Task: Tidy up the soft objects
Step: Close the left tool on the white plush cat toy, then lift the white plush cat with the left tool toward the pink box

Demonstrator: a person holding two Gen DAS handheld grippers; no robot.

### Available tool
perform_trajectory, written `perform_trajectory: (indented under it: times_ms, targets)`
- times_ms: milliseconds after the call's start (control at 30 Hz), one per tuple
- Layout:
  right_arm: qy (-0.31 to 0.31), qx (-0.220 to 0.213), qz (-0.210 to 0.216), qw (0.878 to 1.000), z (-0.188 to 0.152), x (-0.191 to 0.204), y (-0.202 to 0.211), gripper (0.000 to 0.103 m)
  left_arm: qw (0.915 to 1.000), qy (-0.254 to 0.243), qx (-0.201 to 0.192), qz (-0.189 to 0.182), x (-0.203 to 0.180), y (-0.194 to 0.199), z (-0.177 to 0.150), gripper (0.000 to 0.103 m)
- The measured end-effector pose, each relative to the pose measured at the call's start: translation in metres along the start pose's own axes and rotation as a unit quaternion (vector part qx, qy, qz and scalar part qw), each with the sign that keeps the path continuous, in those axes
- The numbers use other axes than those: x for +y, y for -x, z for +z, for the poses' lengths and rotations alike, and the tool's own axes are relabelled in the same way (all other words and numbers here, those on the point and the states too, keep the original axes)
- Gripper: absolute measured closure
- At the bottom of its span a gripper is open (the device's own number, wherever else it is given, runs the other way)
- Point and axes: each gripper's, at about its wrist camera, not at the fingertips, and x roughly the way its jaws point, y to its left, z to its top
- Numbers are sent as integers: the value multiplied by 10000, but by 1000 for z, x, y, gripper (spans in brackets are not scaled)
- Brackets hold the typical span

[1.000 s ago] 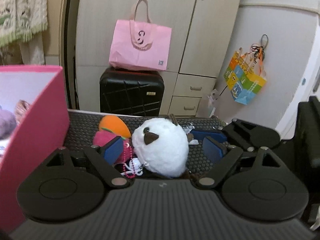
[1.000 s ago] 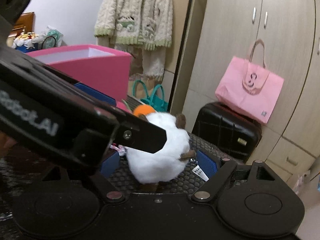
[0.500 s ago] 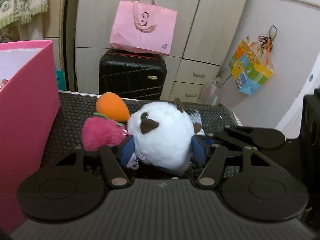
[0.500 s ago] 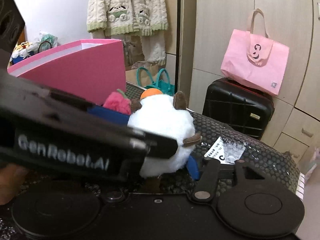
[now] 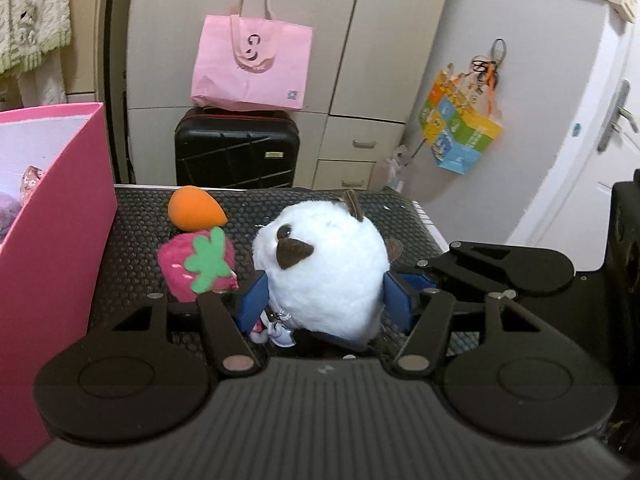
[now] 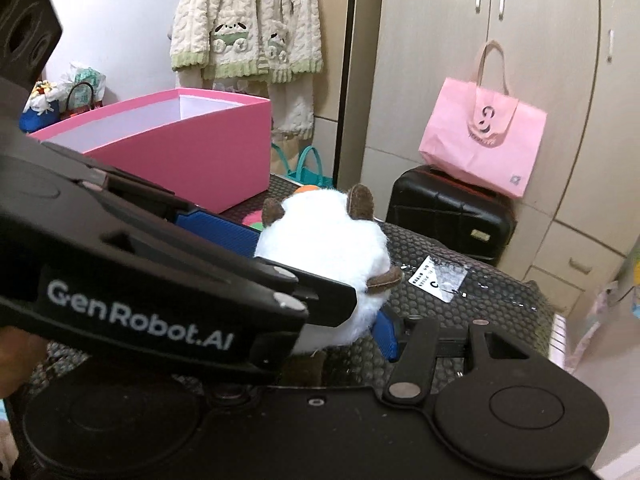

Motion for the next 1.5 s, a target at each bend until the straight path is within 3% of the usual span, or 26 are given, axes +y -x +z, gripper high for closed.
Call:
perform_trajectory:
  times_ms: [433, 667, 967, 1167, 1500]
  targets:
    - [124, -146, -608, 9980, -9, 47, 53, 42, 9986, -390, -88, -333, -17, 53, -16, 42]
    - [-3, -67, -691, 9976, -11, 70, 77, 42, 9982, -405, -49, -449, -20, 82, -26, 41]
    - [-30, -1, -643, 9979, -15, 110, 107, 42, 9977, -451, 58, -498, -19, 129, -44, 42]
    - [13, -24, -386, 9993, -12, 141, 128, 42, 9981, -434, 71, -440, -10, 172, -55, 41]
    - [568, -635, -105, 9963, 32, 190, 148, 42, 9972, -389, -637, -65, 23, 240, -41, 40]
